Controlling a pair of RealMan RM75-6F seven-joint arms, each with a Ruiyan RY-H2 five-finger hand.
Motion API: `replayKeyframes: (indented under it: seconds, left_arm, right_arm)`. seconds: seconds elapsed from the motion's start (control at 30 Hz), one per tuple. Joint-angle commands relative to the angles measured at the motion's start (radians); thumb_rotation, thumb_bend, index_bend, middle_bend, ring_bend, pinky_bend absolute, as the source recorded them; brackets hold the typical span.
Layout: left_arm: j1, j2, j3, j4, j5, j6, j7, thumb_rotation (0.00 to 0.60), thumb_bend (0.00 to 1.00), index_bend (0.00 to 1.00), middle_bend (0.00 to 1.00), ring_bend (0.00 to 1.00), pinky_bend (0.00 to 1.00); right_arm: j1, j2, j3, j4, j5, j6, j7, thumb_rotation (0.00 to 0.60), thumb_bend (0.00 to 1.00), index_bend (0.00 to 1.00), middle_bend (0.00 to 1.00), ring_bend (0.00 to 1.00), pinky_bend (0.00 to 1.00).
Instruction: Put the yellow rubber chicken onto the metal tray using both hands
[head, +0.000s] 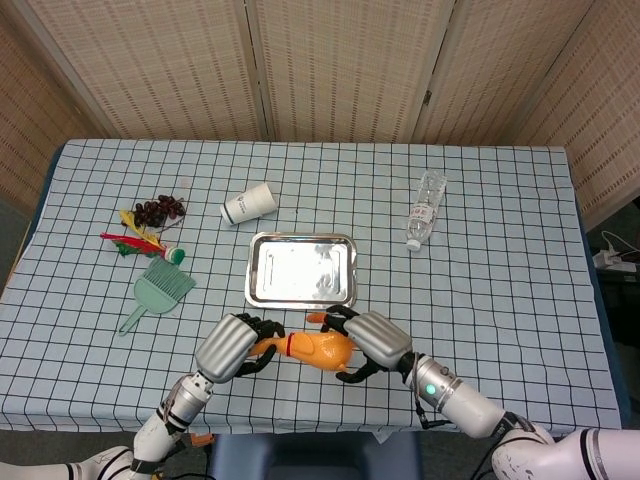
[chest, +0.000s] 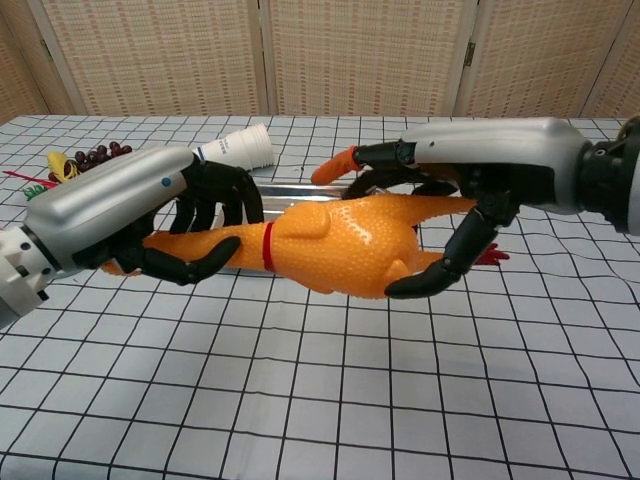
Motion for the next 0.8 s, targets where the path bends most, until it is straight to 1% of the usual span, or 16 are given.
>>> replayKeyframes:
  seconds: [0.03,0.27,0.43,0.5,0.53,0.57,0.6,0.63,0.67,0.73,0.77,0.8]
  left_arm:
    - [0.0,0.001,0.0,0.001,0.0,-0.001,0.002,0.6,0.68,0.81,0.77,0.8,1.0]
    - [-0.002,0.002,-0.004,-0.002,-0.004,-0.003,-0.001,0.6,0.68,0.81,0.77,0.8,1.0]
    - [-0.003,0.001,-0.005,-0.003,-0.003,-0.005,0.0,0.6,0.68,0.81,0.77,0.8,1.0]
    - [-0.004,0.001,-0.005,-0.004,-0.001,-0.004,-0.004,0.6,0.68,0.81,0.77,0.8,1.0]
    - [-0.004,0.001,-0.005,-0.004,0.001,-0.003,-0.007,0.6,0.68,0.81,0.77,0.8,1.0]
    - [-0.005,0.001,-0.005,-0.004,0.002,-0.003,-0.013,0.6,0.68,0.81,0.77,0.8,1.0]
    - [-0.005,0.001,-0.005,-0.005,0.003,-0.002,-0.019,0.6,0.68,0.81,0.77,0.81,1.0]
    - [-0.005,0.002,-0.005,-0.006,0.005,-0.001,-0.021,0.6,0.68,0.81,0.78,0.81,1.0]
    - [-0.005,0.002,-0.005,-0.007,0.006,0.0,-0.022,0.6,0.68,0.81,0.77,0.81,1.0]
    - [-0.005,0.002,-0.002,-0.008,0.009,0.001,-0.022,0.6,0.68,0.81,0.77,0.81,1.0]
    - [-0.005,0.003,-0.001,-0.009,0.011,0.001,-0.021,0.6,0.68,0.81,0.77,0.81,1.0]
    - [-0.005,0.003,0.0,-0.011,0.014,0.003,-0.02,0.6,0.68,0.81,0.77,0.81,1.0]
  right_arm:
    - [0.014,0.034,0.005,0.004,-0.031,-0.042,0.061,0.6,0.09,0.0,0.0,0.0,0.0]
    - [0.013,0.043,0.002,0.023,-0.063,-0.037,0.097,0.6,0.09,0.0,0.0,0.0,0.0]
    - [0.018,0.041,-0.001,0.031,-0.062,-0.038,0.097,0.6,0.09,0.0,0.0,0.0,0.0]
    - [0.018,0.039,-0.003,0.034,-0.051,-0.027,0.083,0.6,0.09,0.0,0.0,0.0,0.04]
    - [0.016,0.035,-0.003,0.035,-0.043,-0.016,0.071,0.6,0.09,0.05,0.06,0.05,0.14]
    - [0.015,0.03,-0.005,0.036,-0.036,-0.005,0.054,0.6,0.09,0.14,0.15,0.16,0.28]
    - [0.018,0.027,-0.009,0.035,-0.02,-0.004,0.036,0.6,0.09,0.23,0.23,0.24,0.38]
    - [0.021,0.022,-0.011,0.033,-0.004,-0.005,0.027,0.6,0.09,0.39,0.37,0.4,0.52]
    - [0.022,0.016,-0.01,0.034,0.002,0.0,0.02,0.6,0.1,0.5,0.45,0.48,0.61]
    - [0.021,0.002,-0.01,0.037,0.01,0.015,0.01,0.6,0.14,0.63,0.53,0.58,0.77]
    - [0.019,-0.005,-0.008,0.036,0.01,0.023,0.009,0.6,0.17,0.68,0.57,0.63,0.85]
    - [0.016,-0.013,-0.006,0.036,0.011,0.034,0.012,0.6,0.2,0.72,0.6,0.67,0.91]
